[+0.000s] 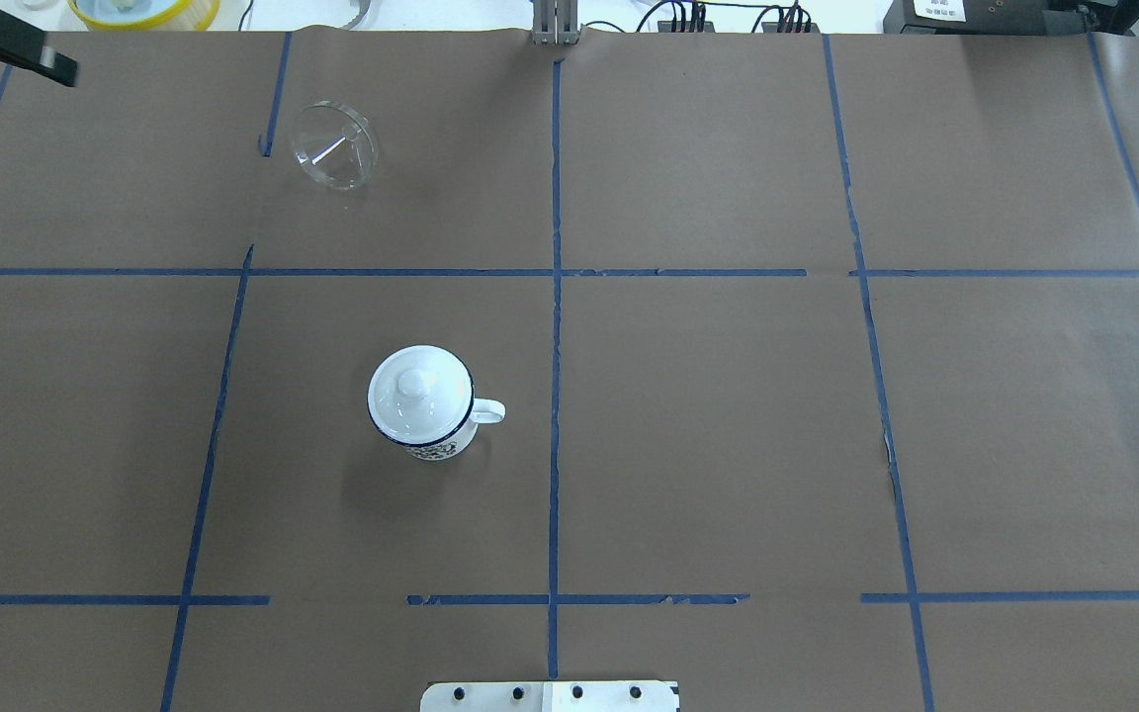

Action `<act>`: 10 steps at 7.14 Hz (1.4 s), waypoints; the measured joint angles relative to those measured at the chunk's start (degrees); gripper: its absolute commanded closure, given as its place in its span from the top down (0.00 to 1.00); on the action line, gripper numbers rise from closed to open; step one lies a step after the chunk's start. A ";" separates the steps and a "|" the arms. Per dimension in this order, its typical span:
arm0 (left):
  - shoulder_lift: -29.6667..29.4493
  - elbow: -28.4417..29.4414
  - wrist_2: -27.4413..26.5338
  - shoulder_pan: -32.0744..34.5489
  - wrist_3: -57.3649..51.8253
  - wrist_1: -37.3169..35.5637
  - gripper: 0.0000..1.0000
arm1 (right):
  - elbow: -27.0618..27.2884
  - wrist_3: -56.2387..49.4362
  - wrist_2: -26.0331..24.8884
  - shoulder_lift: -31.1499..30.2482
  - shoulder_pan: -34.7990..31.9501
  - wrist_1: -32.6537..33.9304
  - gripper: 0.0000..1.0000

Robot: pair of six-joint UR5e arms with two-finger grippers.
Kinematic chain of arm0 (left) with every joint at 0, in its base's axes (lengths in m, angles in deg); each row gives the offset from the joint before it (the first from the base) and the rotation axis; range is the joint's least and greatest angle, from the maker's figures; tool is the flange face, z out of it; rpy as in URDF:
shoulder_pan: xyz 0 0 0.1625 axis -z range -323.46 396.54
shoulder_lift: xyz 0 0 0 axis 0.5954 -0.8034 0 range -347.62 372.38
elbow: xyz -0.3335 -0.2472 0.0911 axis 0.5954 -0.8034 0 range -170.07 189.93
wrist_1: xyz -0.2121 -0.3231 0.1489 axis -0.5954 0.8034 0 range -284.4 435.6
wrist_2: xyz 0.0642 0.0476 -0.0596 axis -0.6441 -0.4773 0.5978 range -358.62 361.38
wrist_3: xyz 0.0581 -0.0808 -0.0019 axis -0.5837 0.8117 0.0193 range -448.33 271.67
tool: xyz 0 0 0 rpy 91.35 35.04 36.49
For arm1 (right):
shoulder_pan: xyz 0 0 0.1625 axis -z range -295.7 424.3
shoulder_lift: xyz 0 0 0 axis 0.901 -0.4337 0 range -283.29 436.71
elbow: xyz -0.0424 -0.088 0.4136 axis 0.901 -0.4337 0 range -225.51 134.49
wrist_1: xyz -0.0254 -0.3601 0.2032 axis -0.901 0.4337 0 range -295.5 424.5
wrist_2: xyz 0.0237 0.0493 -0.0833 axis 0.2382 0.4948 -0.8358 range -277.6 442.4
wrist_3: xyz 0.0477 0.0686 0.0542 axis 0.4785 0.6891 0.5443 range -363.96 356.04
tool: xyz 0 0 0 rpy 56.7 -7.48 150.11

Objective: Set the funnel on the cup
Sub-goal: 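Move the left gripper over the white lid on the mug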

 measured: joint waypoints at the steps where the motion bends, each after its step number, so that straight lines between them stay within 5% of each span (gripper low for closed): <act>1: -2.31 -1.02 -4.71 -7.08 10.90 -0.52 1.00 | 0.00 0.00 0.00 0.00 0.00 0.00 1.00; 5: -14.71 -4.34 -16.86 -27.76 33.05 -19.27 1.00 | 0.00 0.00 0.00 0.00 0.00 0.00 1.00; 10: -16.54 -2.96 -25.00 -36.40 37.45 -27.44 1.00 | 0.00 0.00 0.00 0.00 0.00 0.00 1.00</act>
